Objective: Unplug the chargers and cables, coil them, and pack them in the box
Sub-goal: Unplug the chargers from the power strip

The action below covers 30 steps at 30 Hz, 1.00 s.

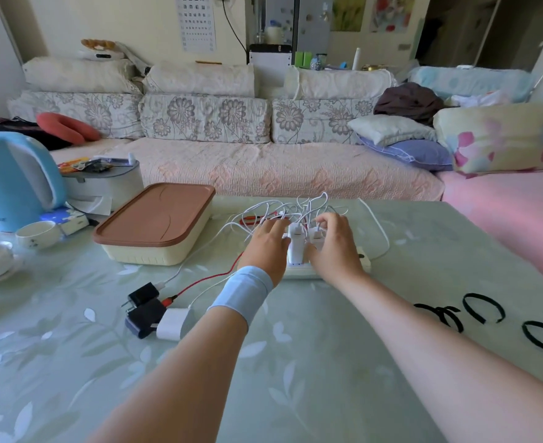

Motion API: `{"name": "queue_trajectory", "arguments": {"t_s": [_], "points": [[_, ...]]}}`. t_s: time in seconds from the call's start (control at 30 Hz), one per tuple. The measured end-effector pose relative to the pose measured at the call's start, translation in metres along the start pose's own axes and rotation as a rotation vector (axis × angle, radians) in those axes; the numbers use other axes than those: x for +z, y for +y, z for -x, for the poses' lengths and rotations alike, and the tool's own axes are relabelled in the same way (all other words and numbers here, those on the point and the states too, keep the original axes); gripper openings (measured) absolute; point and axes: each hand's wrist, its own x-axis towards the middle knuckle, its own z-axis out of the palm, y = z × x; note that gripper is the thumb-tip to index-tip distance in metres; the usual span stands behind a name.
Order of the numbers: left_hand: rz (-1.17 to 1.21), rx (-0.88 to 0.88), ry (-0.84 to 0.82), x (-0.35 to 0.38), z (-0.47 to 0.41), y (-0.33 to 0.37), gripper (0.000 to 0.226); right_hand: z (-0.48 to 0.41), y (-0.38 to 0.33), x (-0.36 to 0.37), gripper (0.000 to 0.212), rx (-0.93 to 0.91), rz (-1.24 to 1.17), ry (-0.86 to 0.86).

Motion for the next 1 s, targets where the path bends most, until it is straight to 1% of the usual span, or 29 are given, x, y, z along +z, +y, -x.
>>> {"name": "queue_trajectory", "arguments": {"t_s": [0.1, 0.2, 0.23, 0.33, 0.43, 0.57, 0.67, 0.73, 0.87, 1.0], "points": [[0.086, 0.007, -0.008, 0.014, -0.011, -0.003, 0.043, -0.006, 0.006, 0.005, 0.052, 0.079, -0.113, -0.015], [0.188, -0.070, -0.075, 0.024, -0.016, 0.004, 0.047, -0.009, 0.006, 0.013, 0.052, 0.177, -0.170, 0.047], [0.221, -0.098, -0.077, 0.028, -0.016, 0.007, 0.048, -0.009, 0.009, 0.016, 0.052, 0.185, -0.160, 0.028], [0.260, -0.158, -0.054, 0.038, -0.017, 0.009, 0.047, -0.011, 0.021, 0.023, 0.060, 0.234, -0.037, -0.136], [0.195, -0.232, -0.059, 0.038, -0.018, 0.005, 0.042, -0.011, 0.026, 0.023, 0.054, 0.280, -0.039, -0.172], [0.119, -0.301, -0.074, 0.035, -0.015, 0.002, 0.039, -0.013, 0.027, 0.019, 0.053, 0.204, 0.026, -0.197], [0.121, -0.309, -0.078, 0.035, -0.015, 0.002, 0.037, -0.014, 0.032, 0.016, 0.054, 0.113, 0.128, -0.210], [0.100, -0.303, -0.081, 0.036, -0.016, 0.002, 0.038, -0.016, 0.035, 0.016, 0.051, 0.073, 0.144, -0.192], [0.051, -0.299, -0.079, 0.039, -0.016, 0.000, 0.041, -0.022, 0.038, 0.018, 0.050, 0.057, 0.123, -0.173], [0.046, -0.297, -0.082, 0.039, -0.016, -0.001, 0.040, -0.029, 0.041, 0.018, 0.052, 0.046, 0.160, -0.171]]}}
